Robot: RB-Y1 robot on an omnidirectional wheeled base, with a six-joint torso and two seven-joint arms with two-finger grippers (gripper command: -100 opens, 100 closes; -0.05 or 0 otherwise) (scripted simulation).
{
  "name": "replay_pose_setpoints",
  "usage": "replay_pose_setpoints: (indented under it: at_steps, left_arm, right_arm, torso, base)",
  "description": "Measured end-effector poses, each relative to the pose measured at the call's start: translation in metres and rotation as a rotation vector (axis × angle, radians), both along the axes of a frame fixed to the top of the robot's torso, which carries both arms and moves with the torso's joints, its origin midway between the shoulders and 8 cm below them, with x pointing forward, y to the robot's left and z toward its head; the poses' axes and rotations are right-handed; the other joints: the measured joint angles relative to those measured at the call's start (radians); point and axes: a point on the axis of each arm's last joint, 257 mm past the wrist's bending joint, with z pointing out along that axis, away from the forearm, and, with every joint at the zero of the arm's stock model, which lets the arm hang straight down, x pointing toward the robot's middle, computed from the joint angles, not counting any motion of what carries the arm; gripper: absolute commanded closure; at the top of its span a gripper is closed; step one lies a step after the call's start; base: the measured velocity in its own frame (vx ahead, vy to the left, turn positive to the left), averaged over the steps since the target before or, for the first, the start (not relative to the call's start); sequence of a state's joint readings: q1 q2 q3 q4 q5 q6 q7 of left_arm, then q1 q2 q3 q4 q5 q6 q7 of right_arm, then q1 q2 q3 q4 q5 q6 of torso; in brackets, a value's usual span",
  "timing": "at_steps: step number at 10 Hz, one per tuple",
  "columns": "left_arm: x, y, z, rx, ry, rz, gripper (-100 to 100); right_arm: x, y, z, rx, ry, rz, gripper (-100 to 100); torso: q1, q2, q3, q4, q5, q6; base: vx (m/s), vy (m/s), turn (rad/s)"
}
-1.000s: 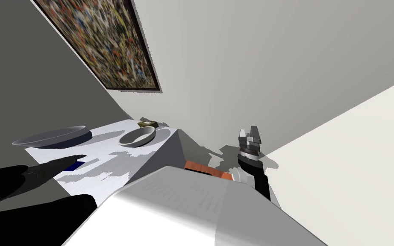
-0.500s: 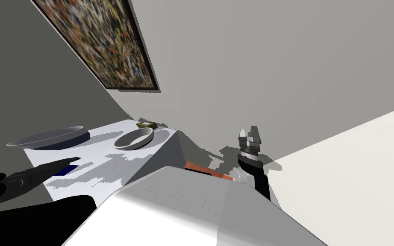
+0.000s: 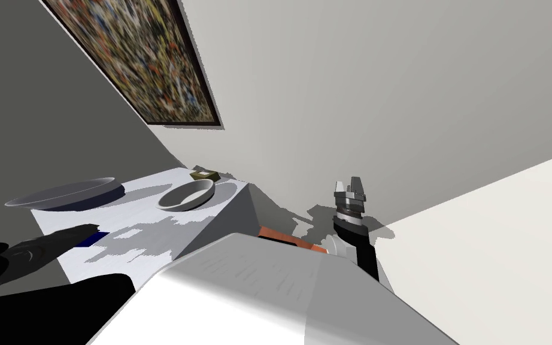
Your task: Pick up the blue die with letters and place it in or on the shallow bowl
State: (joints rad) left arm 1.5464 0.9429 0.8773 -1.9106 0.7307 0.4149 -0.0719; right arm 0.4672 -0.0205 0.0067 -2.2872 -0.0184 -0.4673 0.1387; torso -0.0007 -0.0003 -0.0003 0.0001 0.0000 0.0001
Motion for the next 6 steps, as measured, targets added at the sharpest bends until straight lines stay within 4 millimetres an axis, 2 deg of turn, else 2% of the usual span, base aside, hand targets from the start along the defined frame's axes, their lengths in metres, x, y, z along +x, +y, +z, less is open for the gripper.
replay_pose_setpoints:
  at_steps: [1, 6]
  left_arm:
    - [0.0, 0.0, 0.0, 0.0, 0.0, 0.0, 100]
    - [0.024, -0.01, 0.004, -0.011, 0.001, 0.02, 100]
  right_arm:
    - [0.0, 0.0, 0.0, 0.0, 0.0, 0.0, 0]
    - [0.0, 0.0, 0.0, 0.0, 0.0, 0.0, 0]
  torso:
    - [0.0, 0.0, 0.0, 0.0, 0.0, 0.0]
    - [0.0, 0.008, 0.005, 0.002, 0.0, 0.0]
  base:
    - [-0.083, 0.006, -0.114]
    - [-0.106, 0.01, -0.071]
